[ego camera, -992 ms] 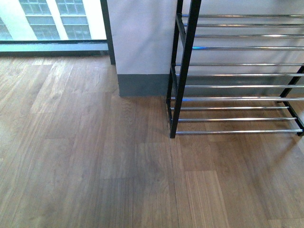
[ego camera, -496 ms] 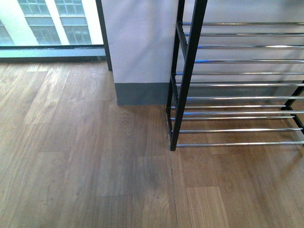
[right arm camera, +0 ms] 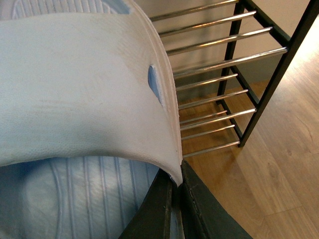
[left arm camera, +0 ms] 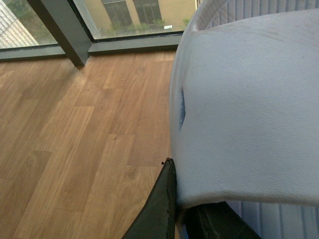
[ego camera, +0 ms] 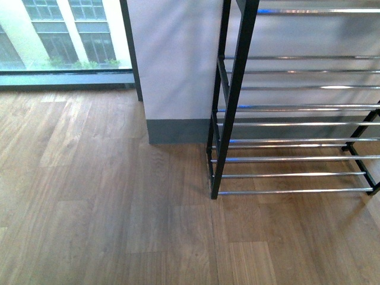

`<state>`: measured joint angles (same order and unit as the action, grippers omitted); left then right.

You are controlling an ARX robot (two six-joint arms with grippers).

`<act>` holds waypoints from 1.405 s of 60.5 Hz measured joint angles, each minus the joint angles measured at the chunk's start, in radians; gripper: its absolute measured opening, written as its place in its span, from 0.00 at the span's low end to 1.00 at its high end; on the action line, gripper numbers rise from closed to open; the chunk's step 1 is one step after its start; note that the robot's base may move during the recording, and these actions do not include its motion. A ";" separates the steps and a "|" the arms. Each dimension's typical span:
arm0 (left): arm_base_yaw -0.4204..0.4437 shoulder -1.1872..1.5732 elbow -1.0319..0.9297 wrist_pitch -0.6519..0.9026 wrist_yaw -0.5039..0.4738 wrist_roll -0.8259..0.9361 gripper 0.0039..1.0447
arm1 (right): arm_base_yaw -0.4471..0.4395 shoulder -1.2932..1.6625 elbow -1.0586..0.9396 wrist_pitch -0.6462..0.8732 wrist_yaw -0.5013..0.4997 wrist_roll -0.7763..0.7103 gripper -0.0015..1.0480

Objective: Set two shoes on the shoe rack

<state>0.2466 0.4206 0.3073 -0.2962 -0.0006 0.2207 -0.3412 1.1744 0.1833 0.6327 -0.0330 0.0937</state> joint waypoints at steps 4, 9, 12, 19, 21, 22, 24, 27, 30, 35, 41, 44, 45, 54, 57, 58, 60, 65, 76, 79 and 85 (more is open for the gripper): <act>0.000 0.000 0.001 0.000 0.000 0.000 0.02 | 0.000 0.000 0.000 0.000 0.001 0.000 0.02; 0.000 0.000 0.001 0.000 0.000 0.000 0.02 | 0.000 0.000 0.000 0.000 0.002 0.000 0.02; 0.000 0.000 0.001 0.000 0.000 0.000 0.02 | 0.000 0.000 0.000 0.000 0.002 0.000 0.02; 0.000 0.000 0.001 0.000 0.000 0.000 0.02 | 0.000 0.000 0.000 0.000 0.002 0.000 0.02; 0.000 0.000 0.001 0.000 0.000 0.001 0.02 | 0.000 0.000 0.000 0.000 0.002 0.000 0.02; 0.000 0.000 0.001 0.000 0.000 0.000 0.02 | 0.000 0.000 0.000 0.000 0.003 0.000 0.02; 0.000 0.000 0.001 0.000 0.000 0.000 0.02 | 0.000 0.000 0.000 0.000 0.002 0.000 0.02; 0.000 0.000 0.001 0.000 0.000 0.001 0.02 | 0.000 0.000 0.000 0.000 0.003 0.000 0.02; 0.000 0.000 0.001 0.000 0.000 0.000 0.02 | 0.000 0.000 0.000 0.000 0.003 0.000 0.02; 0.000 0.000 0.001 0.000 0.000 0.000 0.02 | 0.000 0.000 0.000 0.000 0.003 0.000 0.02; 0.000 0.000 0.001 0.000 0.000 0.000 0.02 | 0.000 0.000 0.000 0.000 0.003 0.000 0.02; 0.000 0.000 0.001 0.000 0.000 0.001 0.02 | 0.000 0.000 0.000 0.000 0.002 0.000 0.02; 0.000 0.000 0.001 0.000 0.000 0.000 0.02 | 0.000 0.000 0.000 0.000 0.003 0.000 0.02; 0.000 0.000 0.002 0.000 0.000 0.000 0.02 | 0.000 0.000 0.001 0.000 0.002 0.000 0.02; 0.000 0.000 0.003 0.000 0.000 0.001 0.02 | 0.000 0.000 0.002 0.000 0.002 0.000 0.02; 0.000 0.000 0.003 0.000 0.000 0.001 0.02 | 0.000 0.000 0.002 0.000 0.002 0.000 0.02; 0.000 0.000 0.003 0.000 0.000 0.001 0.02 | 0.000 0.000 0.002 0.000 0.003 0.000 0.02; 0.000 0.000 0.003 0.000 0.000 0.001 0.02 | -0.029 0.049 -0.022 0.154 -0.179 -0.048 0.02; 0.000 0.000 0.003 0.000 0.000 0.001 0.02 | 0.026 0.116 0.030 0.241 -0.323 -0.073 0.02; -0.001 -0.001 0.003 0.000 0.000 0.001 0.02 | 0.055 0.156 0.076 0.208 -0.286 -0.069 0.02; -0.001 0.000 0.003 0.000 -0.002 0.001 0.02 | 0.114 0.261 0.184 0.162 -0.239 -0.058 0.02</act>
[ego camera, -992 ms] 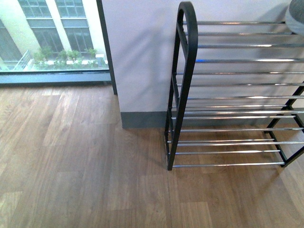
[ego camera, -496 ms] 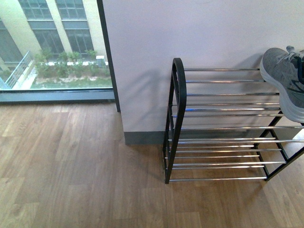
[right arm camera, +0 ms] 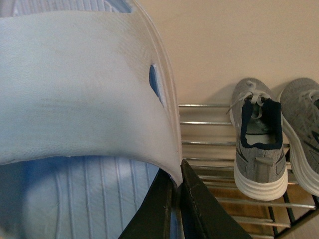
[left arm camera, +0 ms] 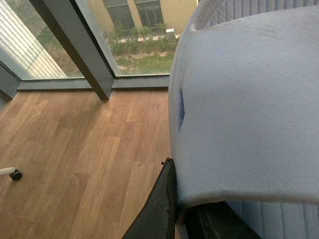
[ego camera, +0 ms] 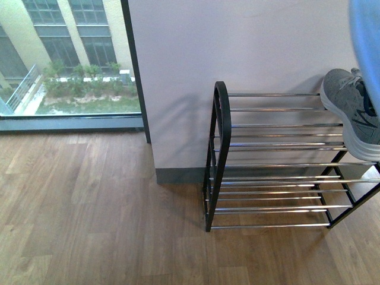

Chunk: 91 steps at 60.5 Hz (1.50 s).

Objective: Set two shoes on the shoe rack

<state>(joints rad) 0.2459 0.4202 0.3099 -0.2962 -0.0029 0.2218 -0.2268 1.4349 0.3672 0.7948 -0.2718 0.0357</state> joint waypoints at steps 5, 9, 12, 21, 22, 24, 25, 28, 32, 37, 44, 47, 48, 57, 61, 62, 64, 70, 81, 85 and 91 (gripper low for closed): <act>0.000 0.000 0.000 0.000 0.003 0.000 0.02 | 0.039 0.103 0.107 -0.039 0.047 0.009 0.02; 0.000 0.000 0.000 0.000 0.003 0.000 0.02 | 0.060 0.196 0.207 -0.089 0.082 0.024 0.02; 0.000 0.000 0.000 0.000 0.002 0.000 0.02 | 0.076 0.288 0.309 -0.150 0.109 0.043 0.02; 0.000 0.000 0.000 0.000 0.003 0.000 0.02 | 0.108 0.565 0.624 -0.334 0.201 0.080 0.02; 0.000 0.000 0.000 0.000 0.003 0.000 0.02 | 0.109 0.579 0.638 -0.342 0.204 0.082 0.02; 0.000 0.000 0.000 0.000 0.003 0.000 0.02 | 0.109 0.616 0.681 -0.364 0.213 0.083 0.02; 0.000 0.000 0.000 0.000 0.002 0.000 0.02 | 0.111 0.641 0.708 -0.378 0.221 0.085 0.02; 0.000 0.000 0.000 0.000 0.002 0.000 0.02 | 0.114 0.686 0.759 -0.406 0.235 0.085 0.02; 0.000 0.000 0.000 0.000 0.002 0.000 0.02 | 0.115 0.747 0.830 -0.445 0.256 0.086 0.02; 0.000 0.000 0.000 0.000 0.003 0.000 0.02 | 0.115 0.812 0.909 -0.490 0.291 0.086 0.02; 0.000 0.000 0.000 0.000 0.002 0.000 0.02 | 0.107 0.903 1.022 -0.559 0.362 0.084 0.02; 0.000 0.000 0.000 0.000 0.002 0.000 0.02 | 0.099 0.941 1.066 -0.584 0.396 0.084 0.02; 0.000 0.000 0.000 0.000 0.002 0.000 0.02 | 0.096 0.952 1.079 -0.592 0.405 0.084 0.02; 0.000 0.000 0.000 0.000 0.002 0.000 0.02 | 0.076 1.003 1.141 -0.633 0.420 0.086 0.02; 0.000 0.000 0.000 0.000 0.002 0.000 0.02 | 0.068 1.026 1.172 -0.654 0.430 0.088 0.02; 0.000 0.000 0.000 0.000 0.002 0.000 0.02 | 0.066 1.032 1.180 -0.660 0.430 0.093 0.02; 0.000 0.000 0.000 0.000 0.002 0.000 0.02 | 0.062 1.043 1.196 -0.677 0.429 0.098 0.02; 0.000 0.000 0.000 0.000 0.002 0.000 0.02 | 0.058 1.067 1.218 -0.687 0.445 0.099 0.02; 0.000 0.000 0.000 0.000 0.002 0.000 0.02 | 0.050 1.092 1.249 -0.692 0.471 0.095 0.02; 0.000 0.000 0.000 0.000 0.002 0.000 0.02 | 0.048 1.096 1.254 -0.700 0.464 0.083 0.02; 0.000 0.000 0.000 0.000 0.002 0.000 0.02 | 0.048 1.096 1.247 -0.687 0.453 0.080 0.16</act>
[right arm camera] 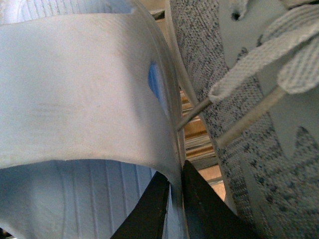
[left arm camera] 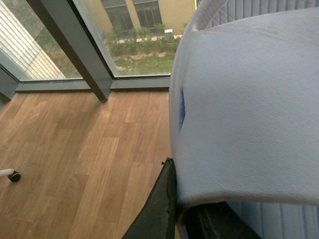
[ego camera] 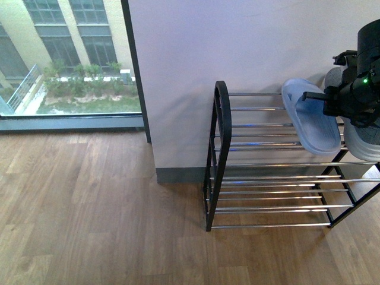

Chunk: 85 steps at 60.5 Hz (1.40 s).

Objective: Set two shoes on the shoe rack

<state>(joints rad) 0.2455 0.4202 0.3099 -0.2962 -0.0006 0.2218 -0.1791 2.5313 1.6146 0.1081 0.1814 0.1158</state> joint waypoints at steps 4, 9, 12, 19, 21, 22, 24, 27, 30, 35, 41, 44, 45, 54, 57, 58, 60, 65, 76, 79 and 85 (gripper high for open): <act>0.000 0.000 0.000 0.000 0.000 0.000 0.02 | 0.000 -0.004 -0.016 0.019 -0.012 -0.004 0.24; 0.000 0.000 0.000 0.000 0.000 0.000 0.02 | 0.000 -0.023 -0.056 0.050 -0.029 -0.011 0.36; 0.000 0.000 0.000 0.000 0.000 0.000 0.02 | 0.001 -0.041 -0.086 0.068 -0.046 -0.016 0.42; 0.000 0.000 0.000 0.000 0.000 0.000 0.02 | 0.002 -0.105 -0.172 0.118 -0.089 -0.023 0.59; 0.000 0.000 0.000 0.000 0.000 0.000 0.02 | 0.002 -0.130 -0.203 0.135 -0.103 -0.023 0.64; 0.000 0.000 0.000 0.000 0.000 0.000 0.02 | 0.002 -0.139 -0.212 0.140 -0.109 -0.023 0.66; 0.000 0.000 0.000 0.000 0.000 0.000 0.02 | 0.002 -0.168 -0.245 0.157 -0.126 -0.023 0.71; 0.000 0.000 0.000 0.000 0.000 0.000 0.02 | 0.003 -0.211 -0.289 0.178 -0.149 -0.022 0.77; 0.000 0.000 0.000 0.000 0.000 0.000 0.02 | 0.003 -0.267 -0.345 0.204 -0.177 -0.021 0.85; 0.000 0.000 0.000 0.000 0.000 0.000 0.02 | 0.003 -0.359 -0.436 0.242 -0.224 -0.005 0.92; 0.000 0.000 0.000 0.000 0.000 0.000 0.02 | 0.002 -0.463 -0.546 0.285 -0.274 0.016 0.91; 0.000 0.000 0.000 0.000 0.000 0.000 0.02 | -0.003 -0.523 -0.608 0.310 -0.300 0.027 0.91; 0.000 0.000 0.000 0.000 0.000 0.000 0.02 | -0.004 -0.536 -0.621 0.315 -0.306 0.031 0.91; 0.000 0.000 0.000 0.000 0.000 0.000 0.02 | -0.031 -0.733 -0.804 0.404 -0.370 0.049 0.91; 0.000 0.000 0.000 0.000 0.000 0.000 0.02 | -0.047 -0.812 -0.868 0.441 -0.397 0.050 0.91; 0.000 0.000 0.000 0.000 0.000 0.000 0.02 | -0.053 -0.845 -0.895 0.456 -0.410 0.049 0.91; 0.000 0.000 0.000 0.000 0.000 0.000 0.02 | -0.072 -0.927 -0.961 0.494 -0.441 0.047 0.91; 0.000 0.000 0.000 0.000 0.000 0.000 0.02 | -0.099 -1.043 -1.049 0.517 -0.486 0.045 0.91; 0.000 0.000 0.000 0.000 0.000 0.000 0.02 | -0.180 -1.266 -1.231 0.558 -0.534 0.035 0.91; 0.000 0.000 0.000 0.000 0.000 0.000 0.02 | -0.212 -1.306 -1.269 0.576 -0.534 0.040 0.91; 0.000 0.000 0.000 0.000 0.000 0.000 0.02 | -0.269 -1.340 -1.318 0.644 -0.514 0.047 0.91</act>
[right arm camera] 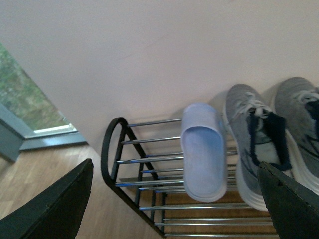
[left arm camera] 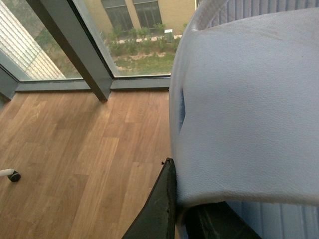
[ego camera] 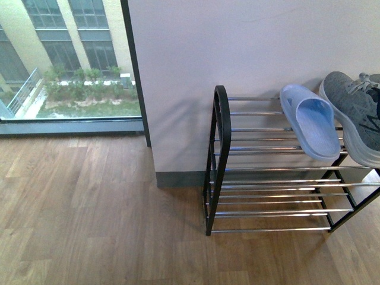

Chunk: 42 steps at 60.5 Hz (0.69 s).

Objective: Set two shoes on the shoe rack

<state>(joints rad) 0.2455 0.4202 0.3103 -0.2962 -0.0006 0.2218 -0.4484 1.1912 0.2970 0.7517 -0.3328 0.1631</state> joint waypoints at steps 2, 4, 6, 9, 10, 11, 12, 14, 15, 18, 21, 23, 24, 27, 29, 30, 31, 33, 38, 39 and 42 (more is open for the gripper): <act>0.000 0.000 0.000 0.000 0.000 0.000 0.02 | -0.005 -0.001 -0.001 0.002 0.002 0.001 0.91; 0.000 0.000 0.000 0.000 0.000 0.000 0.02 | -0.006 -0.001 -0.002 0.004 0.001 0.001 0.91; 0.000 0.000 0.000 0.000 0.000 0.000 0.02 | -0.006 -0.001 -0.002 0.005 -0.001 0.001 0.91; 0.000 0.000 0.000 0.000 0.000 0.000 0.02 | -0.006 0.011 -0.021 0.081 -0.058 -0.030 0.86; 0.000 0.000 0.000 0.000 0.000 0.000 0.02 | -0.005 0.011 -0.028 0.103 -0.069 -0.040 0.84; 0.000 0.000 0.000 0.000 0.000 0.000 0.02 | -0.001 0.011 -0.043 0.141 -0.072 -0.055 0.81; 0.000 0.000 0.000 0.000 0.000 0.000 0.02 | 0.003 0.009 -0.050 0.156 -0.073 -0.068 0.79; 0.000 0.000 0.000 0.000 -0.001 0.000 0.02 | 0.017 -0.005 -0.072 0.183 -0.071 -0.087 0.74; 0.000 0.000 0.000 0.000 -0.001 0.000 0.02 | 0.029 -0.019 -0.084 0.186 -0.066 -0.099 0.71; 0.000 0.000 0.000 0.000 0.000 0.000 0.02 | 0.054 -0.053 -0.109 0.183 -0.049 -0.116 0.65; 0.000 0.000 0.000 0.000 0.001 0.000 0.02 | 0.081 -0.093 -0.134 0.167 -0.023 -0.131 0.57; 0.000 0.000 0.000 0.000 0.000 0.000 0.02 | 0.103 -0.128 -0.153 0.150 0.000 -0.137 0.50; 0.000 0.000 0.000 0.000 0.000 0.000 0.02 | 0.114 -0.145 -0.161 0.140 0.011 -0.139 0.47; 0.000 0.000 0.000 0.000 0.000 0.000 0.02 | 0.135 -0.180 -0.176 0.120 0.034 -0.143 0.40; 0.000 0.000 0.000 0.000 0.000 0.000 0.02 | 0.149 -0.204 -0.186 0.107 0.045 -0.146 0.35; 0.000 0.000 0.000 0.000 0.000 0.000 0.02 | 0.158 -0.216 -0.193 0.103 0.051 -0.147 0.32; 0.000 0.000 0.000 0.000 0.000 0.000 0.02 | 0.163 -0.216 -0.198 0.109 0.059 -0.148 0.30; 0.000 0.000 0.000 0.000 0.000 0.000 0.02 | 0.180 -0.223 -0.217 0.140 0.073 -0.152 0.24; 0.000 0.000 0.000 0.000 0.000 0.000 0.02 | 0.209 -0.252 -0.247 0.124 0.106 -0.154 0.13; 0.000 0.000 0.000 0.000 0.000 0.000 0.02 | 0.216 -0.262 -0.253 0.114 0.111 -0.155 0.10; 0.000 0.000 0.000 0.000 0.000 0.000 0.02 | 0.232 -0.294 -0.264 0.086 0.127 -0.156 0.03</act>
<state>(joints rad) 0.2455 0.4202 0.3103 -0.2962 -0.0010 0.2218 -0.2169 0.8967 0.0334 0.8379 -0.2062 0.0071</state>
